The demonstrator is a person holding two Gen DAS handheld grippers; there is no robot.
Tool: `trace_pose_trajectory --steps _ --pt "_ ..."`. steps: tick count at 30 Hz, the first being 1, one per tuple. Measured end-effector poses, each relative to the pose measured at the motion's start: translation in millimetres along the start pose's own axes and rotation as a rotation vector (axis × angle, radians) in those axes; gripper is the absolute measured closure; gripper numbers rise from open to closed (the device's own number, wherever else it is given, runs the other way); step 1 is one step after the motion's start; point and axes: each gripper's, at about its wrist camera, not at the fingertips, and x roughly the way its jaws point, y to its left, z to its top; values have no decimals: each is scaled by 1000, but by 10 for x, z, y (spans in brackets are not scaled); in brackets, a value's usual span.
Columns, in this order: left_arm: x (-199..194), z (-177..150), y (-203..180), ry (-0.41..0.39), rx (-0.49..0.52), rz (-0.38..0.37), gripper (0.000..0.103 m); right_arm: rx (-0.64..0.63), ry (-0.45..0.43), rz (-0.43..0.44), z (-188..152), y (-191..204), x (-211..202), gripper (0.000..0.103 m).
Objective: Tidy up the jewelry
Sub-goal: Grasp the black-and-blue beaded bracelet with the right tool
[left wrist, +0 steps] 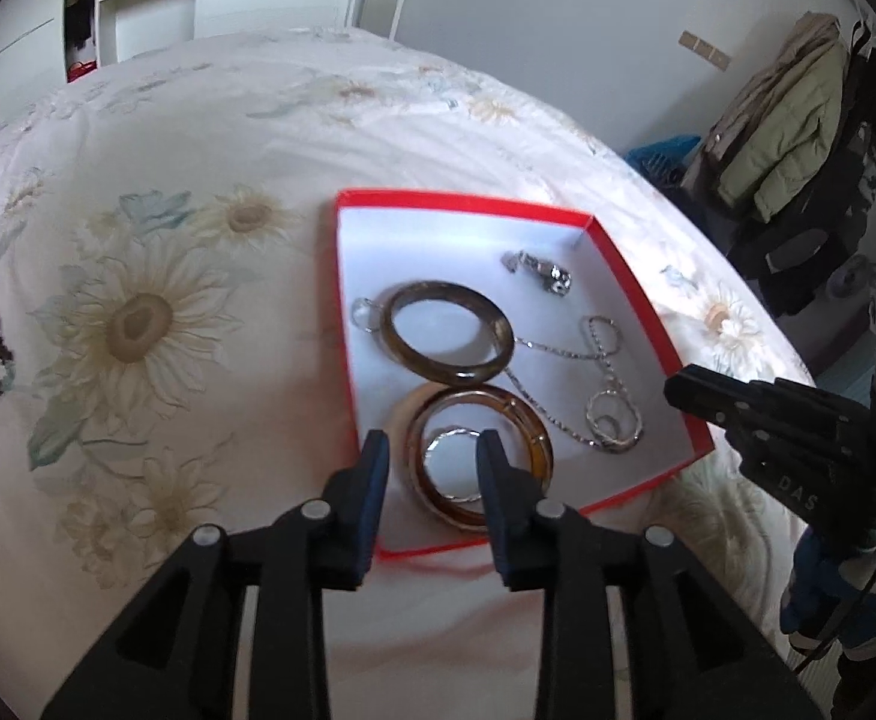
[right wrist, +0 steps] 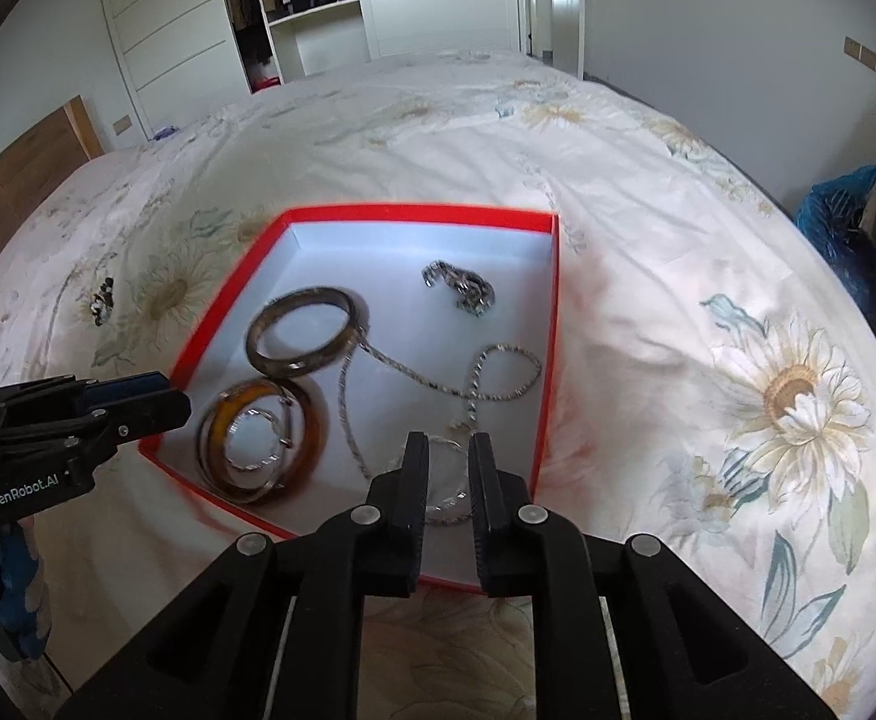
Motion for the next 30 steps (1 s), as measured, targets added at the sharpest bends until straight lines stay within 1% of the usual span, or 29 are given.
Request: trace_pose_trajectory --steps 2,5,9,13,17,20,27,30 --pt "-112 -15 86 -17 -10 13 74 -8 -14 11 41 82 -60 89" --pt "-299 -71 285 -43 -21 57 74 -27 -32 34 119 281 -127 89" --pt "-535 -184 689 -64 -64 109 74 -60 -47 69 215 631 -148 88" --pt "-741 -297 1171 -86 -114 170 74 -95 -42 115 317 1041 -40 85" --pt "-907 -395 1729 -109 -175 236 74 -141 -30 165 439 1508 179 84" --pt "-981 -432 2131 -119 -219 270 74 -167 -20 204 525 1835 360 83" --pt "-1027 -480 2853 -142 -299 316 74 -216 15 302 718 2653 932 81" --pt "-1018 -509 3086 -150 -332 322 74 -239 24 332 775 2951 1159 77"
